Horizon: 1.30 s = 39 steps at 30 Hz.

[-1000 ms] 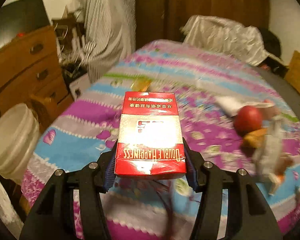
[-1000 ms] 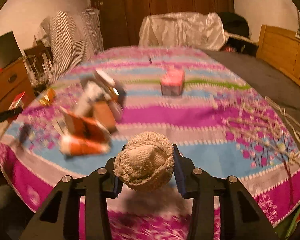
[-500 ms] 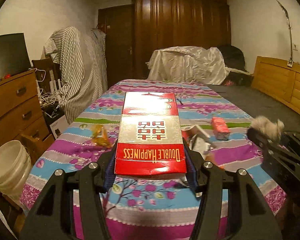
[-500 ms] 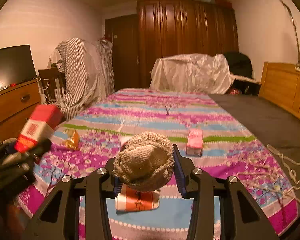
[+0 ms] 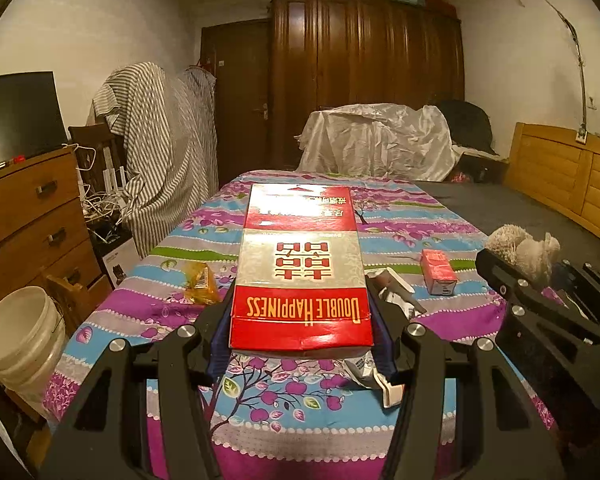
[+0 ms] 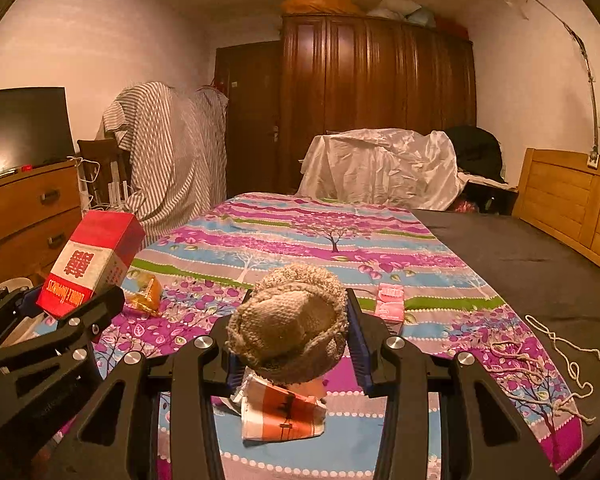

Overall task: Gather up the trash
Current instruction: 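Carry the cigarette box and cloth ball with both tools over the white bucket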

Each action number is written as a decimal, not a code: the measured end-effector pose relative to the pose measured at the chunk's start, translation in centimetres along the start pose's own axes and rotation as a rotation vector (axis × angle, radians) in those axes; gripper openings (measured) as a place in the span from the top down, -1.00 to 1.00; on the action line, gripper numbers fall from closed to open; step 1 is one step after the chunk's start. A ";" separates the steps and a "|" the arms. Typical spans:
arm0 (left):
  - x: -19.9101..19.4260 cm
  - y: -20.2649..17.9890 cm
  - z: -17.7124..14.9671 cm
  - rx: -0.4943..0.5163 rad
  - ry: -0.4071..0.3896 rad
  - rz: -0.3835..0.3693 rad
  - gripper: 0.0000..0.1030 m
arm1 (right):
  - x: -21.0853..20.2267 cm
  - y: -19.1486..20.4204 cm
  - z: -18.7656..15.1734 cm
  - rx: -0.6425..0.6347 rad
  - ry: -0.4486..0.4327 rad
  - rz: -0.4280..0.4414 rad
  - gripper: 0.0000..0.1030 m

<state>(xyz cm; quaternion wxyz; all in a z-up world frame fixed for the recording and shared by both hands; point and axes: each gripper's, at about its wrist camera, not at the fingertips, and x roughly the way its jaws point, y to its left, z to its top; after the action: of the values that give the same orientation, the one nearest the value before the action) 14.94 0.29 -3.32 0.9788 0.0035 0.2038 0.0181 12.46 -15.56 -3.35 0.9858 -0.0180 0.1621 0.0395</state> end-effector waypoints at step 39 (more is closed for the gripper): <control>-6.2 35.9 2.7 -0.308 0.056 0.567 -0.04 | 3.1 47.9 12.9 -0.324 0.086 0.719 0.15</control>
<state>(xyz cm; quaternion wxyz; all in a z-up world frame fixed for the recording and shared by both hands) 9.09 35.92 2.12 0.9179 -0.0883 0.2163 0.3207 15.52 32.97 6.80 0.8859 -0.1170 0.1906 0.4063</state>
